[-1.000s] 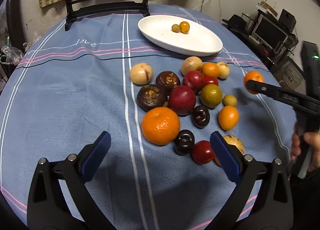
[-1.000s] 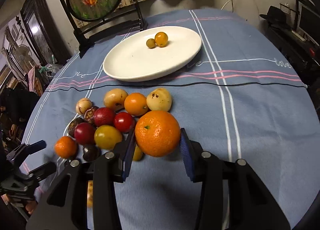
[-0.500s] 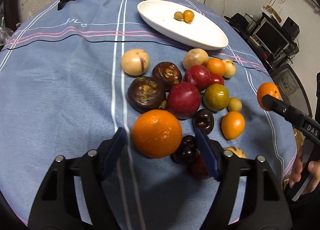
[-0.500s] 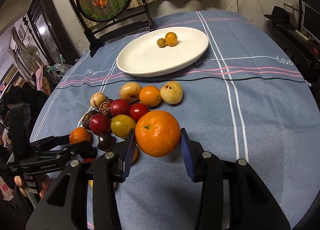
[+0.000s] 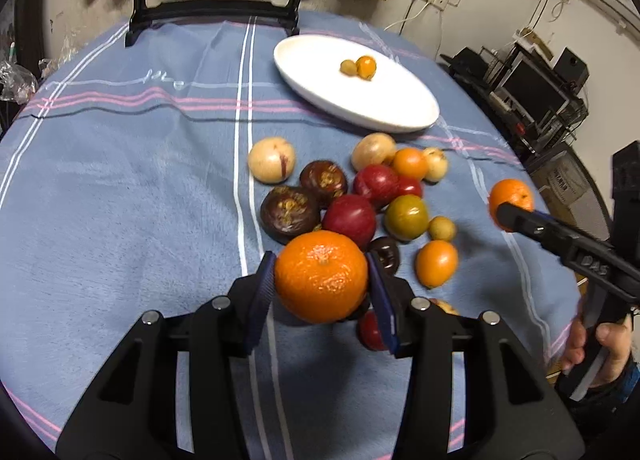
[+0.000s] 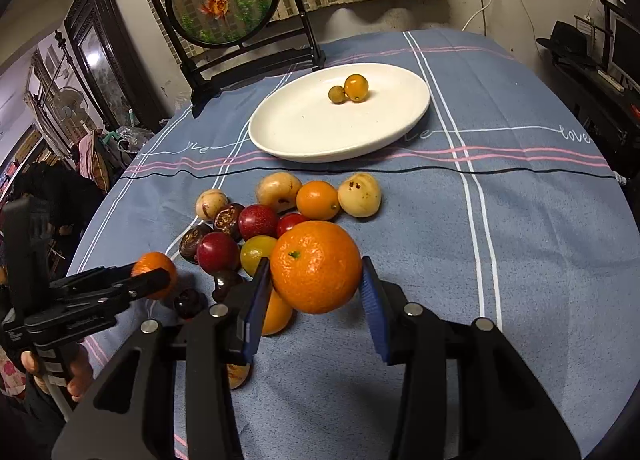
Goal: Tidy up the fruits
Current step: 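Place both oranges on the white plate beside the others and release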
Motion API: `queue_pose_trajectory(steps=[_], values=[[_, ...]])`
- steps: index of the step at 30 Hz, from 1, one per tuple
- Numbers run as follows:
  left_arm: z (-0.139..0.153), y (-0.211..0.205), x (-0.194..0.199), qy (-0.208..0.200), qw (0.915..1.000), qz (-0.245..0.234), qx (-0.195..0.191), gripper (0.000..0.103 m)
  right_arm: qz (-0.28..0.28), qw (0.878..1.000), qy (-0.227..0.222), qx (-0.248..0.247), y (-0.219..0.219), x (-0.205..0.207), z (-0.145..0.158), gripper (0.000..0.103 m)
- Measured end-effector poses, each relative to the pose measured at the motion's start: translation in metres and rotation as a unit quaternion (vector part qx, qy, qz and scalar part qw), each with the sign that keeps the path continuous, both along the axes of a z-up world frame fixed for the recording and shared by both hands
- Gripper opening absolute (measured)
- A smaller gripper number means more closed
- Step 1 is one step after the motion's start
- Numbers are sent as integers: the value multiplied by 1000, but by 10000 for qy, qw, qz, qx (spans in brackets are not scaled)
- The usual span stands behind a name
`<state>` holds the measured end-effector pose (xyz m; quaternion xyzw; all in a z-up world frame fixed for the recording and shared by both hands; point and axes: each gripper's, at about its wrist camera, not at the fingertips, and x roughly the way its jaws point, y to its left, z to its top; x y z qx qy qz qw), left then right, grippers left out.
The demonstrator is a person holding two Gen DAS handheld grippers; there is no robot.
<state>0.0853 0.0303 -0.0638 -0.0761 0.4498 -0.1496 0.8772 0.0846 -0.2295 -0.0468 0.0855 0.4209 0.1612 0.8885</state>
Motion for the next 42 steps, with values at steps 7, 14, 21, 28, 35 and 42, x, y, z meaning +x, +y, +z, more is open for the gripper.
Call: queue_pose_trajectory(steps=[7,14,21,28,35,42], values=[[26,0,-2,-227,9997,-56,-59,46,82,9999,-47,-37,4,4,3,44],[40,-11,34,-122,9998,-170,3,46,277,9996,1,-82,3,22,9,44],[64,-38,137,-172,9995,-200,149,46,454,9978,-168,-463,11,96,35,44],[52,-69,251,-38,9999,-32,131,46,220,9965,87,-801,23,216,15,44],[5,-85,336,493,9983,54,322,46,-99,9947,459,-917,12,283,-23,44],[-13,-92,357,632,9973,-50,380,47,-92,9949,608,-797,2,301,-36,45]])
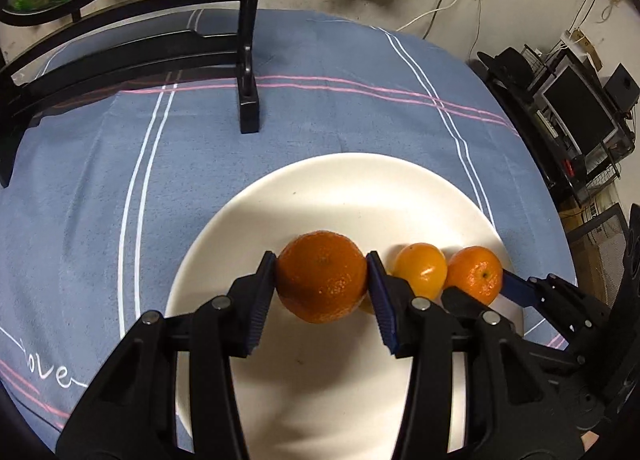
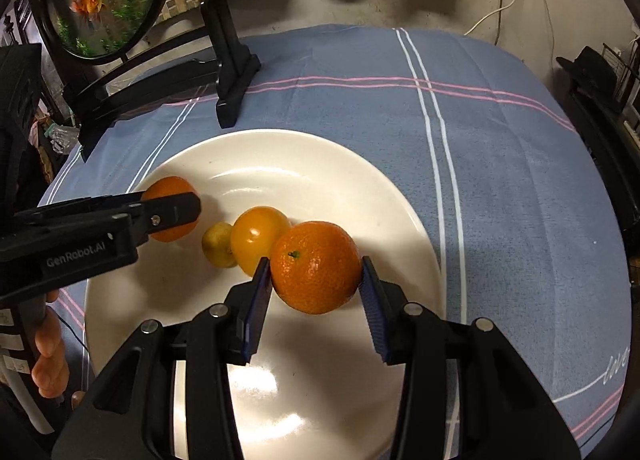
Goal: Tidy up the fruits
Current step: 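Place both oranges on the white plate beside the others and release, then grasp the yellow-green fruit with the right tool while the left tool grasps a dark plum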
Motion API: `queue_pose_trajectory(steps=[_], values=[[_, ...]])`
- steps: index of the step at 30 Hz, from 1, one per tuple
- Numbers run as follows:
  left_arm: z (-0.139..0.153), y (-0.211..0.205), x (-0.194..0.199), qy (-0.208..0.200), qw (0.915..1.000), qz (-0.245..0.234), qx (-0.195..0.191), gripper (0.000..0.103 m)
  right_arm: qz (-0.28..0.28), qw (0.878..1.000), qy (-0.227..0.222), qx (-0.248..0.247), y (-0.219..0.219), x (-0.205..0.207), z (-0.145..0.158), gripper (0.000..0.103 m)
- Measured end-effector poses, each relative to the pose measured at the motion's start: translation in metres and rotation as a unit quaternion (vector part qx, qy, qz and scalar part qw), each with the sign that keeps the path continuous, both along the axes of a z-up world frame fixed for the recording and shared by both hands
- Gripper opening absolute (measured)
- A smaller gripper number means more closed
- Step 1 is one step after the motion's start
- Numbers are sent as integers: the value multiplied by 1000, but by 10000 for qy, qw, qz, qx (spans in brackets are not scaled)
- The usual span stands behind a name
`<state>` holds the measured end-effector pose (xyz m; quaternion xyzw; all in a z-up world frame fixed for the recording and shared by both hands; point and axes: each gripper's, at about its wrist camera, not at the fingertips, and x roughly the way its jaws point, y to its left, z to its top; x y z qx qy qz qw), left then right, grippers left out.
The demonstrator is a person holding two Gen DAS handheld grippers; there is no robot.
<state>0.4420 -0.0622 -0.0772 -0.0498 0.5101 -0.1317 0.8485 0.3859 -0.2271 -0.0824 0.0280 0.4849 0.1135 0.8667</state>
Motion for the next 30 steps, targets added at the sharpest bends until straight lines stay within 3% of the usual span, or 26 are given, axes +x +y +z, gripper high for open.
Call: queue_pose_trajectory(steps=[1,2,3,4,8,9,10,14,17,22,26,30], values=[[1,0,0,19,10000,4,-13,49,-8,10000,9,-56,1,1,0,47],[2,1,1,31,10000,2,-66,55,-47,9997,-91,-231,2,1,3,55],[7,3,-1,-8,9999,24,-131,70,-79,9990,-228,-365,4,-1,8,64],[13,6,-4,-101,9998,65,-146,73,-105,9981,-380,-469,3,-5,14,67],[48,21,-30,-476,9987,65,-168,74,-61,9957,-706,-590,1,-32,48,68],[59,27,-43,-607,9980,53,-189,79,-19,9958,-725,-554,0,-39,54,68],[69,34,-60,-754,9970,66,-171,85,56,9959,-753,-499,0,-53,61,69],[91,50,-145,-1289,9915,48,169,92,329,9964,-721,-286,0,-122,75,71],[86,61,-206,-1418,9896,9,249,93,475,9968,-625,-182,3,-181,70,71],[47,77,-307,-1300,9913,163,104,93,241,9976,-645,16,8,-263,51,71],[23,85,-344,-1015,9947,155,88,93,22,9986,-485,213,5,-287,40,71],[17,90,-360,-1004,9946,127,247,93,59,9984,-553,-122,9,-296,34,71]])
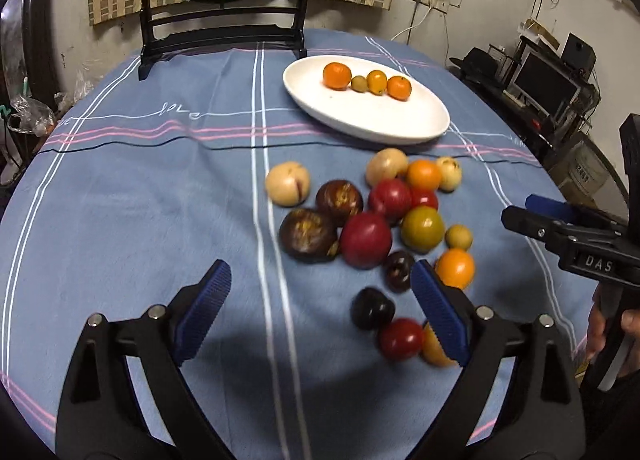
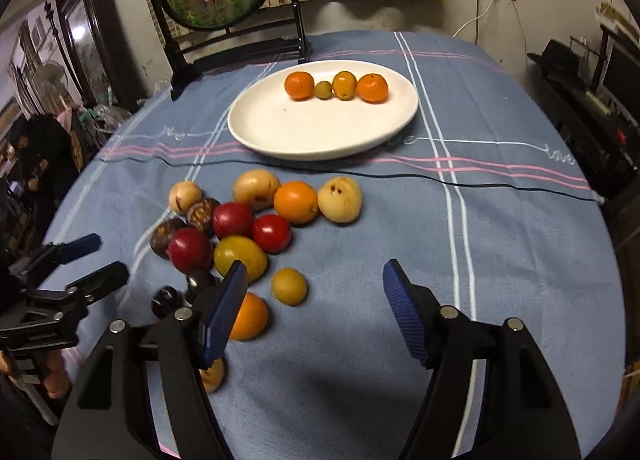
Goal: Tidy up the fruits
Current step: 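Grasp the yellow-green fruit with the right tool while the left tool grasps a dark plum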
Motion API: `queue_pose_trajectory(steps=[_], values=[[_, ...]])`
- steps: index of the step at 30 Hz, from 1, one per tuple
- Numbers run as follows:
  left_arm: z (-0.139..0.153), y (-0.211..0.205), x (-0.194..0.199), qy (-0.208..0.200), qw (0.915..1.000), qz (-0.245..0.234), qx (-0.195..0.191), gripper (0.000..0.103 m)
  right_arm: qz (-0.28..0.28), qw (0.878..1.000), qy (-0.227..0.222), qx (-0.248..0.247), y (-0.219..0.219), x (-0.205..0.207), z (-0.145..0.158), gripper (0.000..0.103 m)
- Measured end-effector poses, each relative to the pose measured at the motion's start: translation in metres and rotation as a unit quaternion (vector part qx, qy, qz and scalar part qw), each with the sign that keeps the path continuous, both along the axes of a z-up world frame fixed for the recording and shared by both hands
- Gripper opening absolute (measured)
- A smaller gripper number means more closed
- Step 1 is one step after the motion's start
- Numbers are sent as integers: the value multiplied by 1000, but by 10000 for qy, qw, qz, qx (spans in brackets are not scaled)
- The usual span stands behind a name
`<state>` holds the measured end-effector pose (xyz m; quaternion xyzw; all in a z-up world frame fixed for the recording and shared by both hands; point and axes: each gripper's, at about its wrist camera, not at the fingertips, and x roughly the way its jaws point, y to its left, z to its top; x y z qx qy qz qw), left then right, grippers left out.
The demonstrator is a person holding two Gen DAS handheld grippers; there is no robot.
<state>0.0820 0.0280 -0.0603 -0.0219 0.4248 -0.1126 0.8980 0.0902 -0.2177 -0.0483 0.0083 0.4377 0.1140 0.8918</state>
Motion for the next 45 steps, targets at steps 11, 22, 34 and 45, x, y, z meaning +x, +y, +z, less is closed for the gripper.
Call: queue_pose_trajectory(steps=[11,22,34,45], values=[[-8,-5,-6,141,9998,-145,52,93,387,9986,305,214,2,8,-34,42],[-16,-19,-4,316,9985,-443,54,93,738,9925,620,746,15,25,-47,24],[-36,-32,12,700,9954,-639,-110,57,61,9983,-12,588,-24,-4,-11,25],[-35,-35,7,787,9934,-811,-185,27,151,9961,20,874,-23,-12,-9,25]])
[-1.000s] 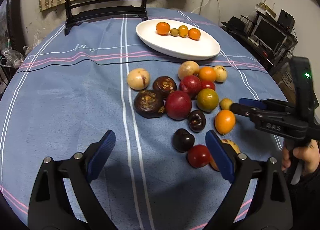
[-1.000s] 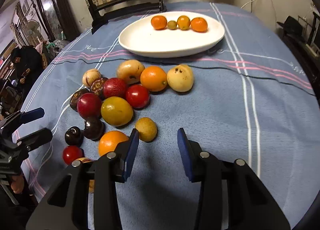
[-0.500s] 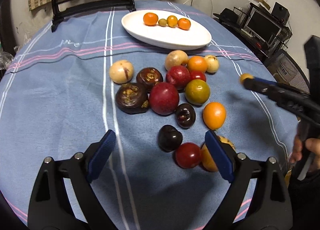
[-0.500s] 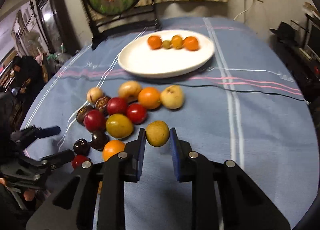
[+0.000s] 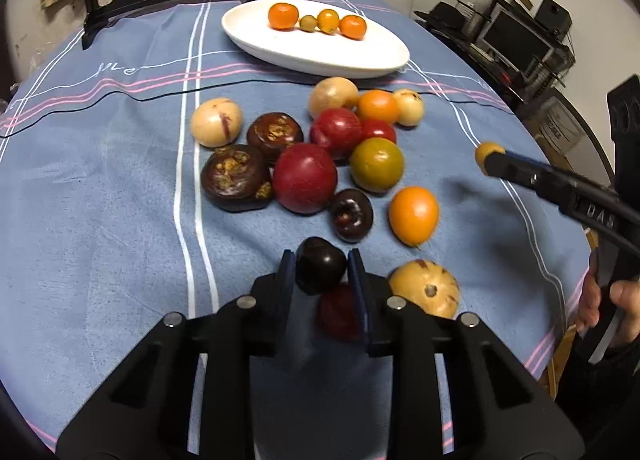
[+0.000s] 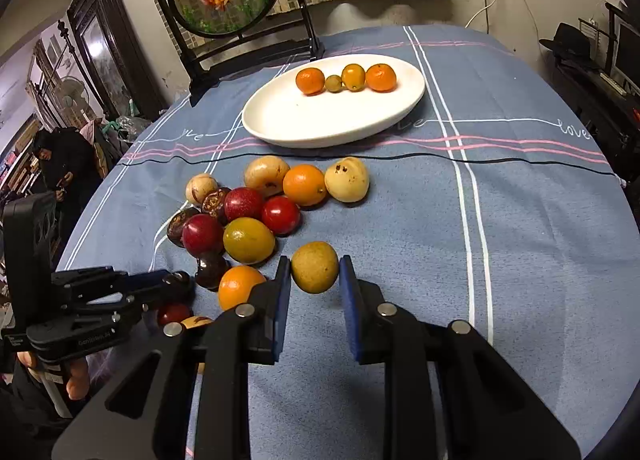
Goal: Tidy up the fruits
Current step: 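Grasp the yellow-green fruit with the right tool while the left tool grasps a dark plum, then carry the plum and yellow-green fruit to the plate and release them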
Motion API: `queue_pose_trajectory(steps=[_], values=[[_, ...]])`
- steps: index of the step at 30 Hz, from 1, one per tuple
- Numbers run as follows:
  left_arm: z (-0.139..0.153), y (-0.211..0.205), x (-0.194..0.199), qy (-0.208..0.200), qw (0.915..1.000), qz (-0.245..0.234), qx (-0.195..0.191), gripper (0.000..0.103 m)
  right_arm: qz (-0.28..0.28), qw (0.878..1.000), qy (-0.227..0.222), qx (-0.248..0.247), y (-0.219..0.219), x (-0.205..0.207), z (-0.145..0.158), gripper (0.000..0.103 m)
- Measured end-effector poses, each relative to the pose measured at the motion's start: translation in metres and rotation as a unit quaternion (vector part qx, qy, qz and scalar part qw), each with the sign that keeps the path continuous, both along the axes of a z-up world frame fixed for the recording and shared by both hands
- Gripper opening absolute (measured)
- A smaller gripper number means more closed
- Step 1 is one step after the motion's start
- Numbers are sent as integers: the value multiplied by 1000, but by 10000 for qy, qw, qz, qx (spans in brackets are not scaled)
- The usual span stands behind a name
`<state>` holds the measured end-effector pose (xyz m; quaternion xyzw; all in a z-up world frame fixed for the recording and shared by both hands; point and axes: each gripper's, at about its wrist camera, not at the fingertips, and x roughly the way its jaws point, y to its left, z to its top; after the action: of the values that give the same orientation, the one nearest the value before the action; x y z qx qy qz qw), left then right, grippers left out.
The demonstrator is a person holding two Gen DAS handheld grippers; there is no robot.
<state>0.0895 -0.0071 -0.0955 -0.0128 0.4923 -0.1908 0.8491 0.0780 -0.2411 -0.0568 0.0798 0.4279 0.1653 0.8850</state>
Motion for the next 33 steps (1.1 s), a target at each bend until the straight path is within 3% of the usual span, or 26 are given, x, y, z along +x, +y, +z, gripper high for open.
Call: queue_pose_trajectory(steps=[4,9,18,33], values=[[-2,0,4,121,9999,43,-110,29,-4,10000,-11,38,0,-1,1,25],[4,-3,-3,-74,9999,-6,76,24,-19,10000,-39,65,-1,-1,2,25],[24,8,-9,-345,9993,128,-6,23,3,9998,-133,118,0,-6,9,25],[28,9,-11,-409,9991,131,-32,23,96,9999,-91,111,8,-5,7,25]])
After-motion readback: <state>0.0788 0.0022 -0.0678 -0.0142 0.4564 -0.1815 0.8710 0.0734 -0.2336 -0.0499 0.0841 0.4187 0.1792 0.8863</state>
